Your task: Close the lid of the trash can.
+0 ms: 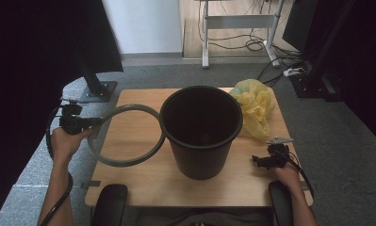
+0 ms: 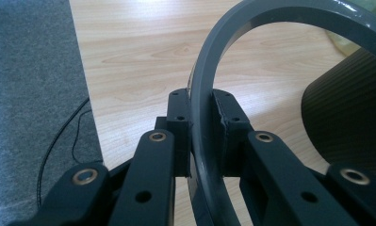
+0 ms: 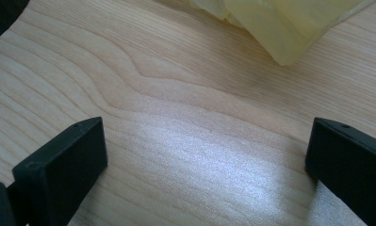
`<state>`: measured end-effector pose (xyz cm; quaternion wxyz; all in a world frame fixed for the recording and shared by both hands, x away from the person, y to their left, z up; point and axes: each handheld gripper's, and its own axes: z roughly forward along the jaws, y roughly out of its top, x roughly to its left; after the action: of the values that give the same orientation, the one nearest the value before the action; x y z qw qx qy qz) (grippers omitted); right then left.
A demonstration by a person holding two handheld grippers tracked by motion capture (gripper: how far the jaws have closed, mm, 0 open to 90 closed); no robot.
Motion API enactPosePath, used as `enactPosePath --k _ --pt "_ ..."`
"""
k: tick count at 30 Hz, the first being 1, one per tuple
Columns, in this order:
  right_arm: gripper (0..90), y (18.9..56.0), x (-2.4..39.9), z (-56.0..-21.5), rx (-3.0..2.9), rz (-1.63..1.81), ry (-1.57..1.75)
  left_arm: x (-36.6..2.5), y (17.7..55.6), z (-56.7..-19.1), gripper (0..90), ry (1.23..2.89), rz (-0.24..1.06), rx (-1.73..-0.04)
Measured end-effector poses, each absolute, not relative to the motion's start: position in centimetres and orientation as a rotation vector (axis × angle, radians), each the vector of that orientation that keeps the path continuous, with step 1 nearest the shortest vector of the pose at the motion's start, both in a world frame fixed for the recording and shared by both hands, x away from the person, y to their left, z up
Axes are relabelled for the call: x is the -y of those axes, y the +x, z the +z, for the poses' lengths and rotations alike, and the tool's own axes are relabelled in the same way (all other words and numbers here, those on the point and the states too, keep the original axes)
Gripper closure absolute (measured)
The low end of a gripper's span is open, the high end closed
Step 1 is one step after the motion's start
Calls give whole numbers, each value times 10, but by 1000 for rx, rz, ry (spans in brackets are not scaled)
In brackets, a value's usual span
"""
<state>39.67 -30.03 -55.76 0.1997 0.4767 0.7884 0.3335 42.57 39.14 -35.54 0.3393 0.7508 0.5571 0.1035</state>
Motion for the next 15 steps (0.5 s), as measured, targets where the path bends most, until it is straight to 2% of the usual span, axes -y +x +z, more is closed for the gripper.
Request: enactPosePath --k 15 --pt "0 397 300 -558 -2207 935 1331 -398 420 -315 789 1924 287 -1438"
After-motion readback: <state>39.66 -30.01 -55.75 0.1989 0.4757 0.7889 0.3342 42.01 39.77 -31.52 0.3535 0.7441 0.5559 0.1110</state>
